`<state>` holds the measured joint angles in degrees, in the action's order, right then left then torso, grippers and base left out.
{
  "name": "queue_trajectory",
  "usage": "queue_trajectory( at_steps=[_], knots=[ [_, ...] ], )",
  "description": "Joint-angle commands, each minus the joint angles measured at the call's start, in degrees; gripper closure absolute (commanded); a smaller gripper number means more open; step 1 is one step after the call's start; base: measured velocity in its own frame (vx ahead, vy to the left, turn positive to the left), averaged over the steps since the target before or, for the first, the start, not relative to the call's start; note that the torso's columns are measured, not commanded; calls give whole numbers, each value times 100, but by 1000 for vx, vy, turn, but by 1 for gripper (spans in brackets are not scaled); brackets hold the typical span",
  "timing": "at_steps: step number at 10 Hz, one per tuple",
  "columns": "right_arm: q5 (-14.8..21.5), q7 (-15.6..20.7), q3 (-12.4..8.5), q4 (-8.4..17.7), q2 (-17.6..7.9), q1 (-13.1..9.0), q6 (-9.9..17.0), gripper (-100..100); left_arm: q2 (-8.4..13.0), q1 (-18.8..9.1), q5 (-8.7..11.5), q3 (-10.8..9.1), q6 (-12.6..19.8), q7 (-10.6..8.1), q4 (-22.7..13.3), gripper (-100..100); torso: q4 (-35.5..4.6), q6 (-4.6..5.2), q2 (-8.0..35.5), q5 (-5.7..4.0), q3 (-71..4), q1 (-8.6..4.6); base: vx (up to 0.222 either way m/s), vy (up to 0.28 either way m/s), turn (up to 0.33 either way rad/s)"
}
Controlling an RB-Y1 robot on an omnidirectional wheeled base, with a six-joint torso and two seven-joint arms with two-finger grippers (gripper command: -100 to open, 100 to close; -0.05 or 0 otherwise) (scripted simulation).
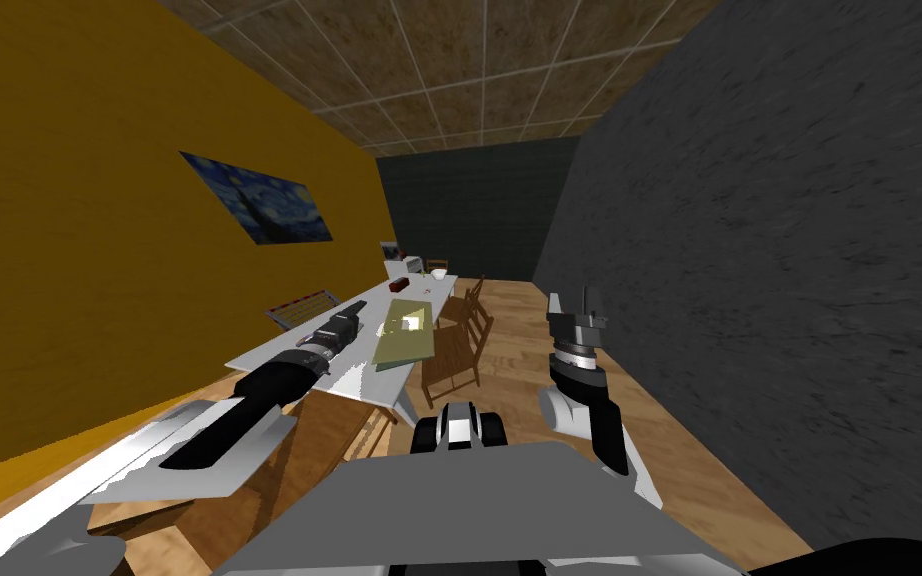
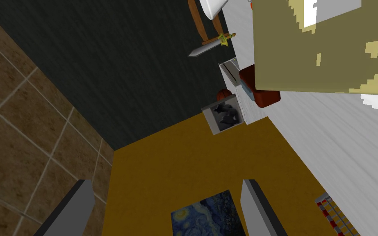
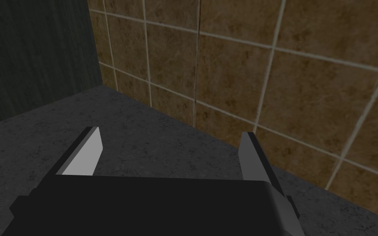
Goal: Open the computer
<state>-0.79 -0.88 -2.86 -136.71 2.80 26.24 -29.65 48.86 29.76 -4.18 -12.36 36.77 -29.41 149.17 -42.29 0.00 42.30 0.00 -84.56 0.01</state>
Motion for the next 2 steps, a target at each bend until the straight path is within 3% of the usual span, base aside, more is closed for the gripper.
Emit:
queue_trajectory(
  at_steps=[1,2],
  knots=[
    [0,0,0,0,0,0,0,0,0,0,0,0,0,0,0,0,0,0,-1,0,-1,-1,0,0,0],
    [0,0,0,0,0,0,0,0,0,0,0,0,0,0,0,0,1,0,-2,0,-1,-1,0,0,0]
  ],
)
